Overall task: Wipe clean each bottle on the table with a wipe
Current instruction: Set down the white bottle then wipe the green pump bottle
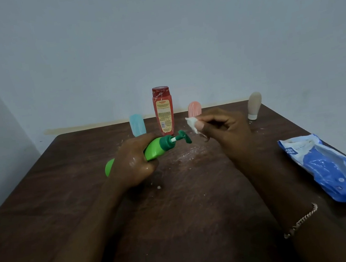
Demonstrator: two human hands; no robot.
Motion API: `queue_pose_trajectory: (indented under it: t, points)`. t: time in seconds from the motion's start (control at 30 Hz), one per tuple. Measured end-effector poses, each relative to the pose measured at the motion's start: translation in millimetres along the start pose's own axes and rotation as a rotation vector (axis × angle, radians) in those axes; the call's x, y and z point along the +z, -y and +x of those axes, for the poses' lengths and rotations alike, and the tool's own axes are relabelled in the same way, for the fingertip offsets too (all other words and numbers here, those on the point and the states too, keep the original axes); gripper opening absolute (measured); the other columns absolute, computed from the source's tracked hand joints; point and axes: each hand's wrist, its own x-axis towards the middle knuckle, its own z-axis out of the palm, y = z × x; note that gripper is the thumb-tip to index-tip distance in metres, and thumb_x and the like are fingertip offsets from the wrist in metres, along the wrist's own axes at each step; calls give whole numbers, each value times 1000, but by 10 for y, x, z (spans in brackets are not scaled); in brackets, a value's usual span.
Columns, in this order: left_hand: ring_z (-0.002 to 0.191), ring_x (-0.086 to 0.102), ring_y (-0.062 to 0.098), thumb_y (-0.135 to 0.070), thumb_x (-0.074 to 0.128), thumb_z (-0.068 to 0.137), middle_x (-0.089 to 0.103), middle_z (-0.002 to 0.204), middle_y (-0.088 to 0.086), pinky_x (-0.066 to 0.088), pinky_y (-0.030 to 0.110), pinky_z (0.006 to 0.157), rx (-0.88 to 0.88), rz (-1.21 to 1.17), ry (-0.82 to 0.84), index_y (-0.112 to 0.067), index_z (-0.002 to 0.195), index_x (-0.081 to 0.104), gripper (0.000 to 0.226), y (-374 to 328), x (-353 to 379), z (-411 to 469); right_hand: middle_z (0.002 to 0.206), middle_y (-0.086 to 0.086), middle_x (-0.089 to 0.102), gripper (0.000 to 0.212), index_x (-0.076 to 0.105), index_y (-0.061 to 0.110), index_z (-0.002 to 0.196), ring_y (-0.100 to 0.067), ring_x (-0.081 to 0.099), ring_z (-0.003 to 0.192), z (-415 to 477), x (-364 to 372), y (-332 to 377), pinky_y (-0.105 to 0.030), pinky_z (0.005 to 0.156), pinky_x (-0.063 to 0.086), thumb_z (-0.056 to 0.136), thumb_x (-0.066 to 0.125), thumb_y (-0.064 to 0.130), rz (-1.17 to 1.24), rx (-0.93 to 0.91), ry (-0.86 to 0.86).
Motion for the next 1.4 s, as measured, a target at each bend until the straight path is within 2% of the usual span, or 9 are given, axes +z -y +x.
queue_pose_trajectory:
  t: [0.2,0.33,0.47,0.6,0.73,0.9,1.07,1.27,1.4]
  points:
    - [83,61,7,-22,71,70,63,92,-17,47,29,73,7,12,-10,-28,114,65,45,4,3,-16,90,4,67,15,75,14,101,-5,61,84,-24,125,-10,-9,68,46,88,71,18,-301,-144,49]
    - [84,62,7,-21,70,70,64,94,-17,48,29,73,12,1,-5,-29,116,65,46,20,10,-14,94,5,69,18,75,13,105,-11,64,87,3,47,-50,-23,70,55,88,71,18,-180,-72,28]
    - [83,60,5,-21,70,70,62,92,-19,45,28,72,8,12,-9,-29,115,65,46,5,28,-30,92,5,70,17,75,14,102,-10,64,85,-67,76,-24,-15,70,52,86,72,19,-228,-138,73]
    - [81,61,4,-20,70,70,62,90,-19,48,29,71,5,-4,-14,-30,113,65,44,5,19,-29,93,8,69,15,74,20,101,-8,64,82,-11,10,-87,-20,67,54,86,72,21,-221,-40,-56]
    - [82,60,1,-17,73,71,60,90,-23,46,28,72,-3,-3,-11,-32,115,64,47,11,29,-28,94,3,70,15,75,13,100,-12,66,86,-54,28,-33,-25,70,58,86,73,18,-133,-81,82]
    - [82,61,6,-20,70,70,65,92,-15,48,30,72,-21,-13,-26,-28,113,66,44,4,3,-30,91,5,69,9,76,21,93,-16,65,80,9,-20,-116,-44,70,59,85,74,19,-131,15,-12]
    - [82,59,0,-18,71,69,64,92,-17,45,23,70,8,-23,-13,-29,113,65,45,-40,7,-39,92,2,69,14,74,11,100,-13,66,82,-40,51,-22,-25,68,57,86,72,12,-44,-50,147]
    - [81,59,3,-15,73,70,63,90,-11,42,22,65,-43,-139,-68,-24,113,63,45,-63,-84,-24,90,1,72,11,76,18,95,-21,65,78,11,-46,-192,-32,65,55,85,74,14,20,75,37]
    - [88,62,3,-35,79,76,66,95,-11,49,18,69,-119,-304,-99,-44,115,54,47,-257,-118,16,89,-1,75,11,75,23,91,-31,67,79,-15,18,-151,-36,65,58,84,74,14,133,128,-15]
